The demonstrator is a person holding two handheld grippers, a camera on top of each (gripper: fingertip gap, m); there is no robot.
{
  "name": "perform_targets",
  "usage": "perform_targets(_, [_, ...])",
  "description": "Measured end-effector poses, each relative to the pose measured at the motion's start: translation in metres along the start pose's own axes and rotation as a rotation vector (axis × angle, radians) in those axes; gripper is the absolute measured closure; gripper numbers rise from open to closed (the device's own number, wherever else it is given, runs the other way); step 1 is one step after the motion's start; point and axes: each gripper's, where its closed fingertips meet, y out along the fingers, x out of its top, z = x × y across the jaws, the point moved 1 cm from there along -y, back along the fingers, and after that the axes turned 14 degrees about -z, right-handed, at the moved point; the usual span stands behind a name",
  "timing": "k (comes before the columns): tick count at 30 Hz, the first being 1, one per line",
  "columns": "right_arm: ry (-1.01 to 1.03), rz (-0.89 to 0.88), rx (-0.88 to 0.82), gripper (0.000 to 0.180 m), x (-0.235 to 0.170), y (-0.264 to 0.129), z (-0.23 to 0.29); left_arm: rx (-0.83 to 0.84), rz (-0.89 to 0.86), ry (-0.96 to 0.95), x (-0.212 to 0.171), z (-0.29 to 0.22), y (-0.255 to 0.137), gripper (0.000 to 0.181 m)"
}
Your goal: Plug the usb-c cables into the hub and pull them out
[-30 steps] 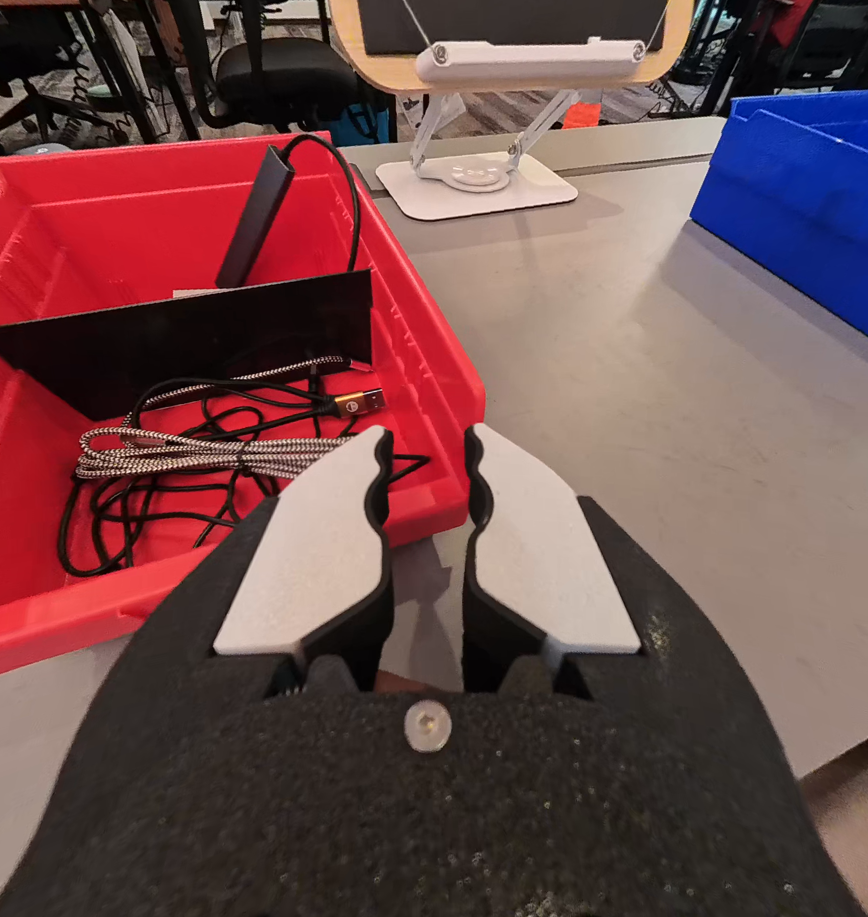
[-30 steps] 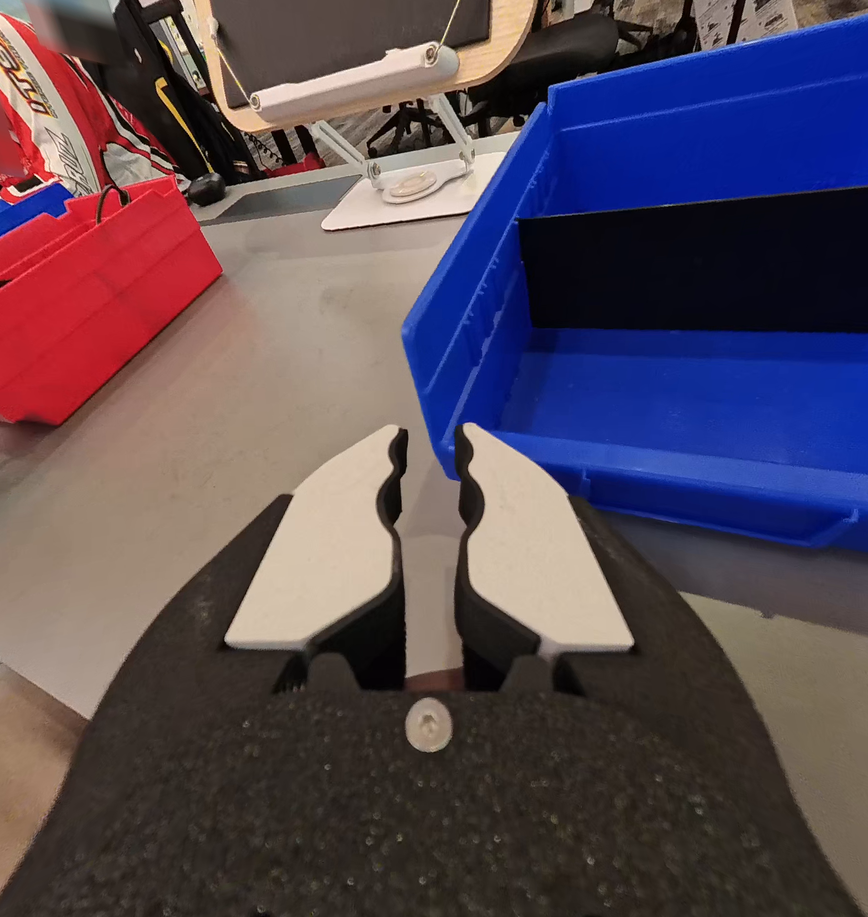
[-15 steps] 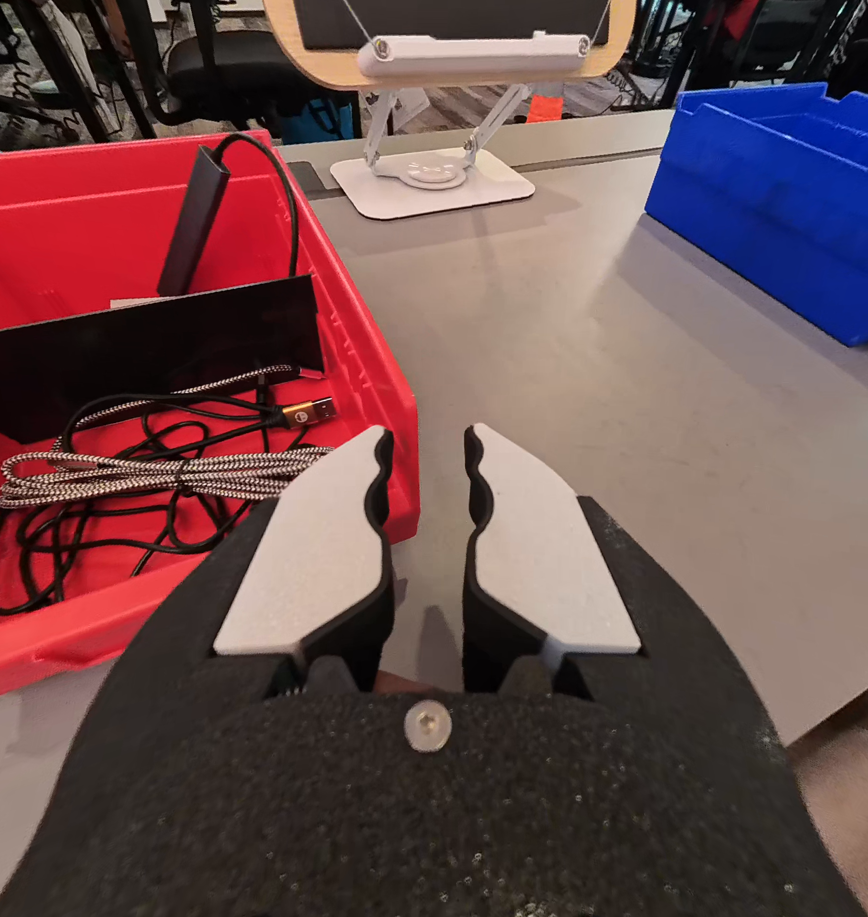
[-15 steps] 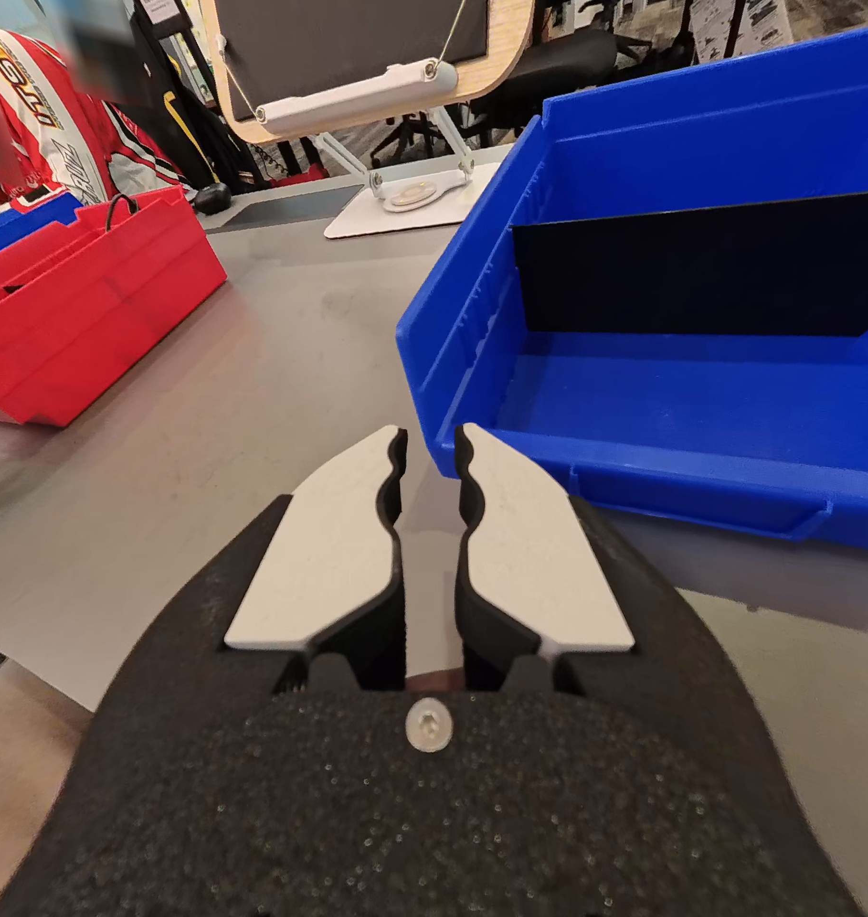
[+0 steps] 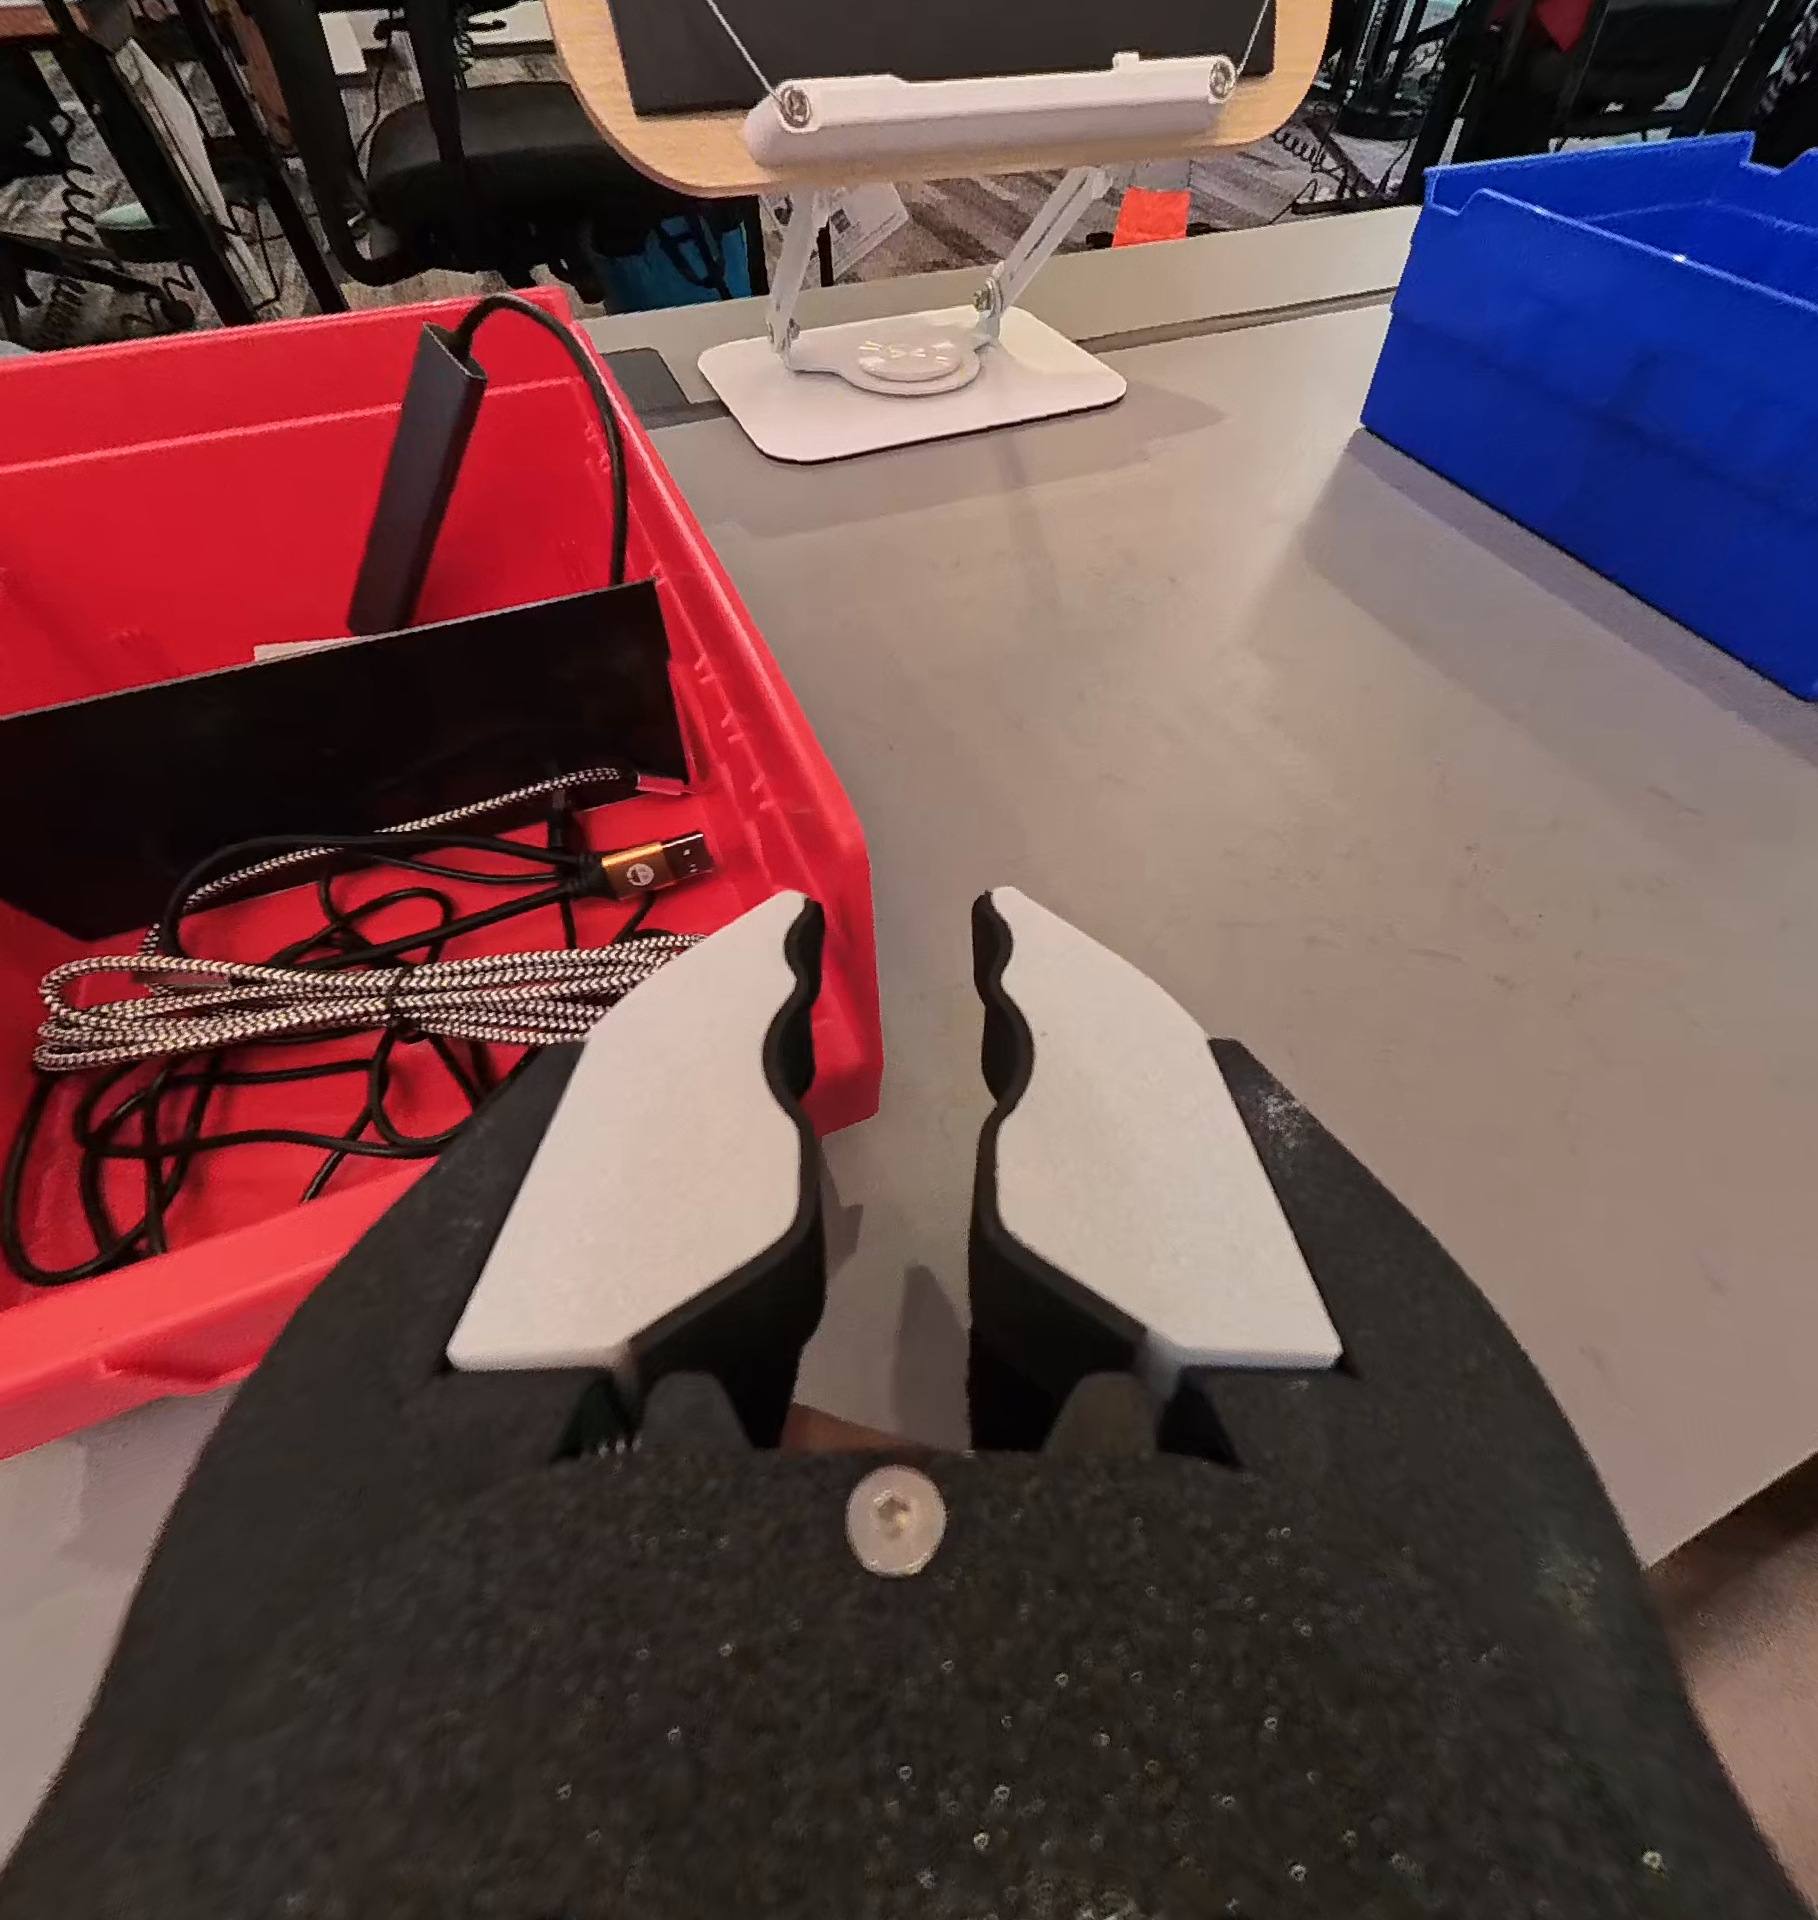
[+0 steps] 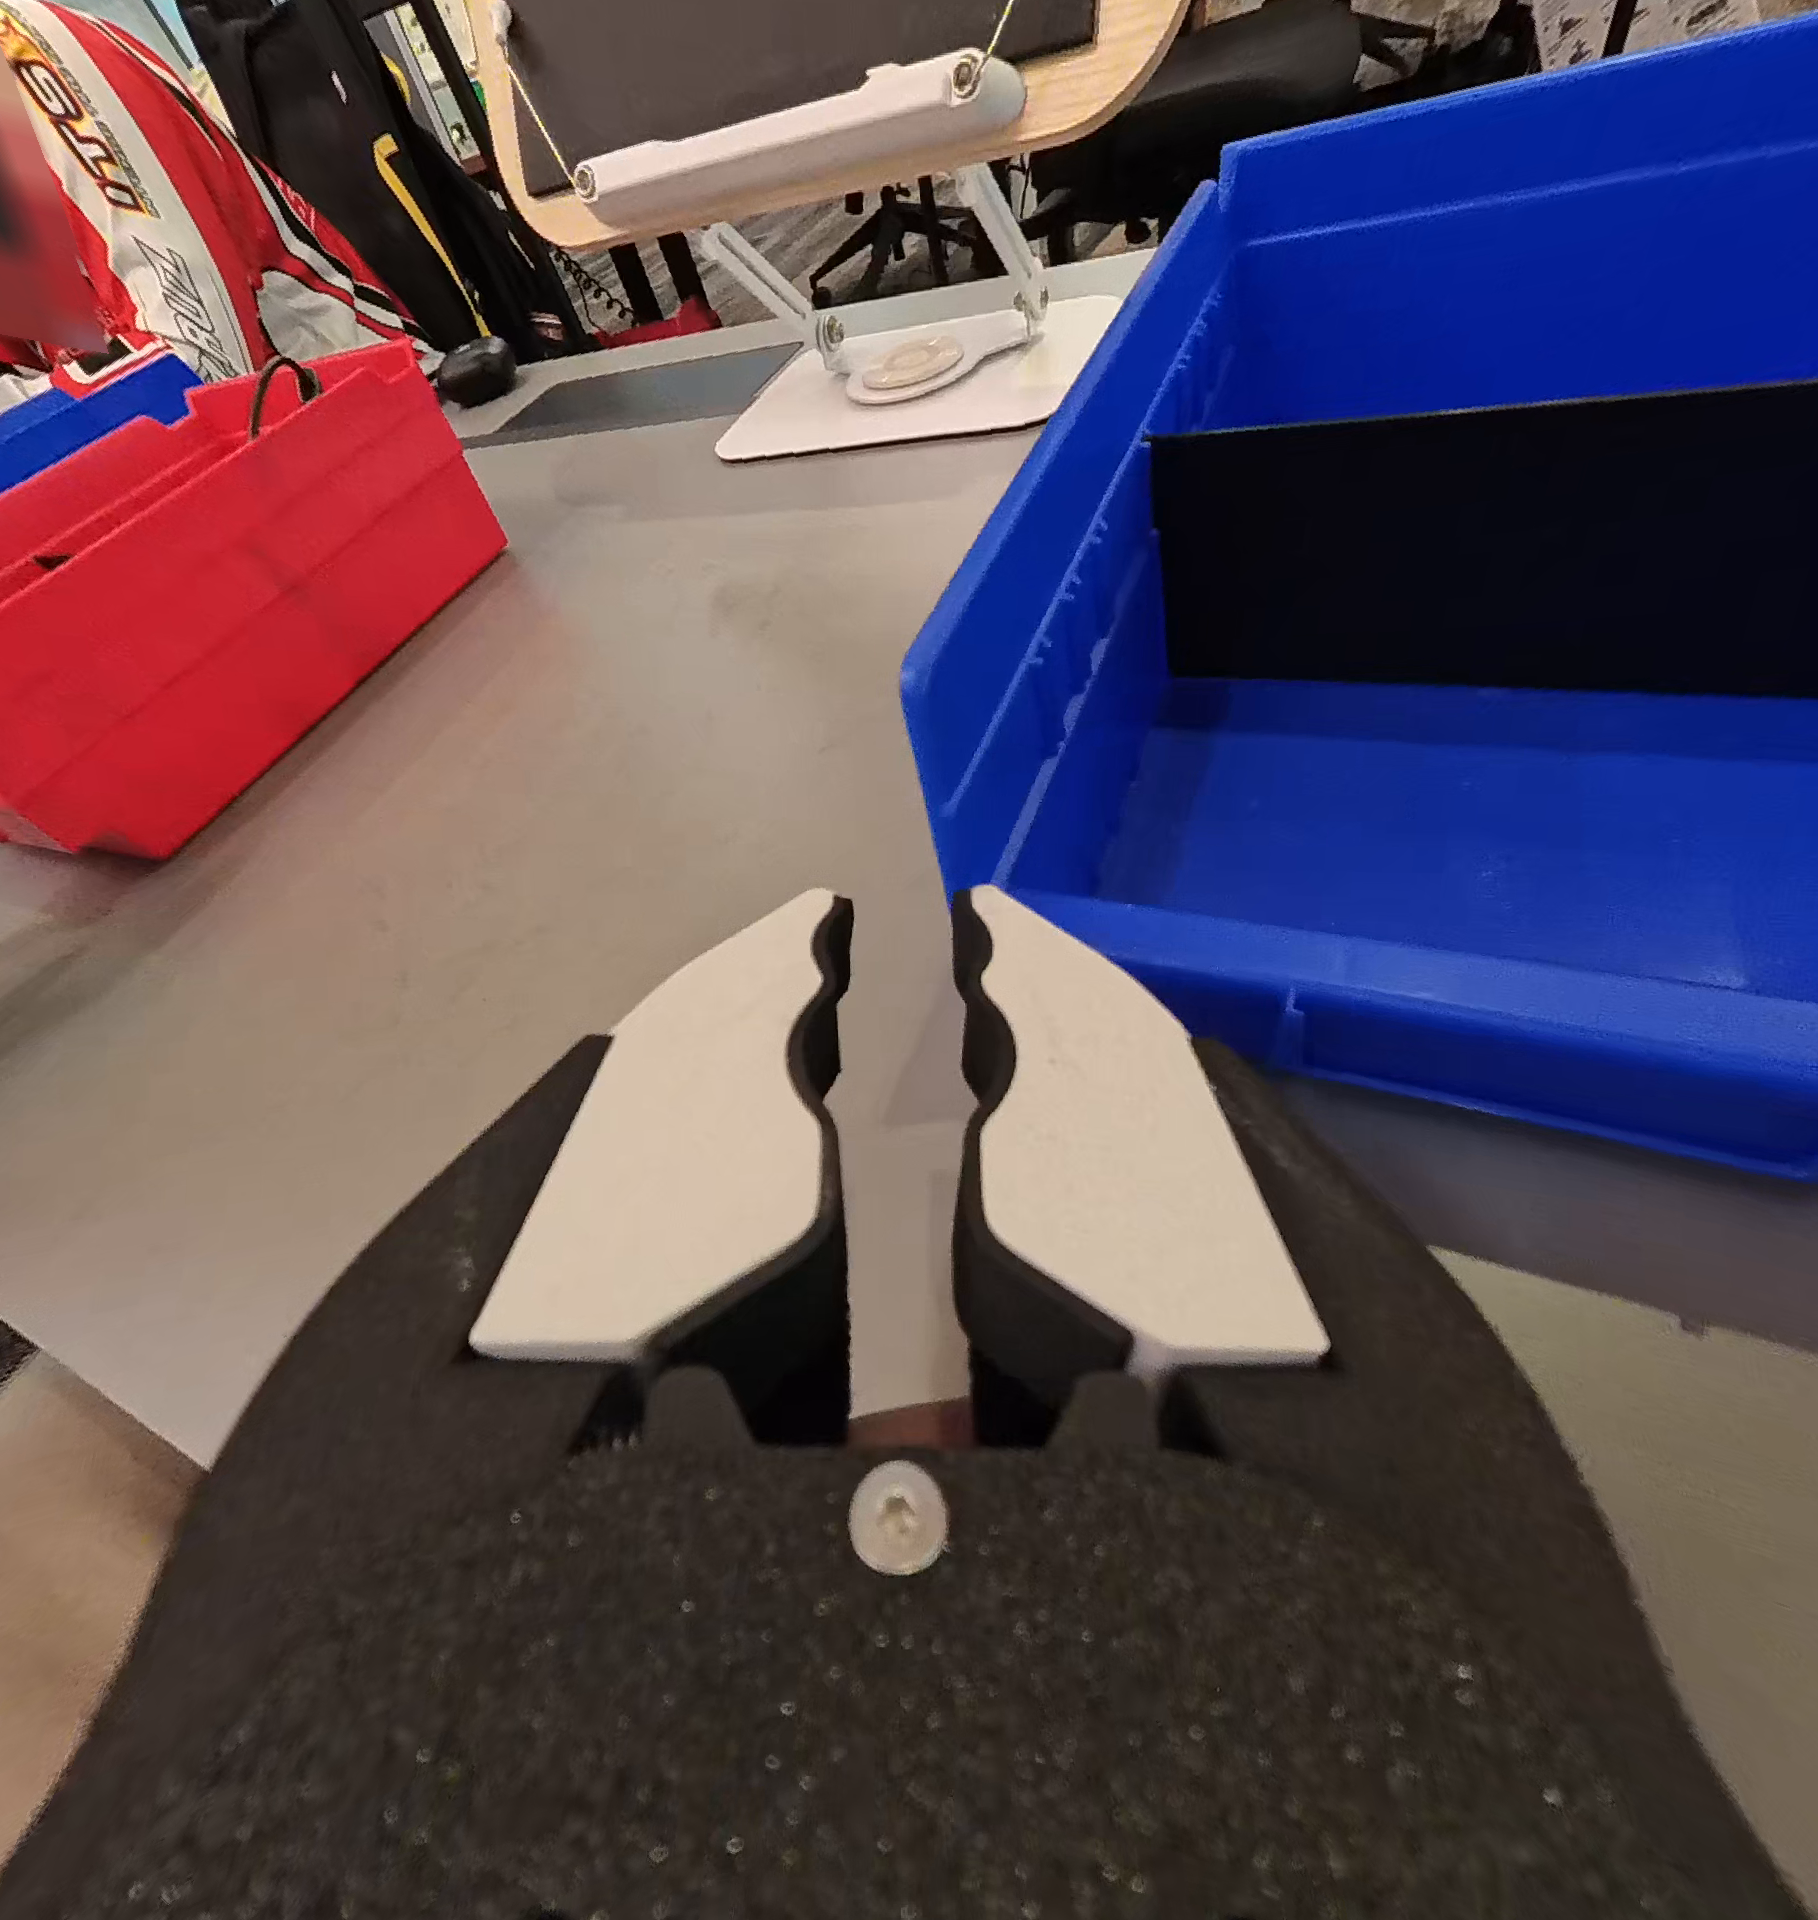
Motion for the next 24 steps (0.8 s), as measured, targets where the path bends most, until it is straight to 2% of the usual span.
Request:
perform_targets(15, [0.034, -0.026, 0.021, 0.161, 0.005, -0.005, 0.003, -0.004, -0.008, -0.044, 0.001, 0.000, -0.002, 0.154])
perform_targets(24, [0.006, -0.041, 0.027, 0.161, 0.008, -0.002, 0.002, 0.001, -0.001, 0.011, 0.001, -0.004, -0.001, 0.154])
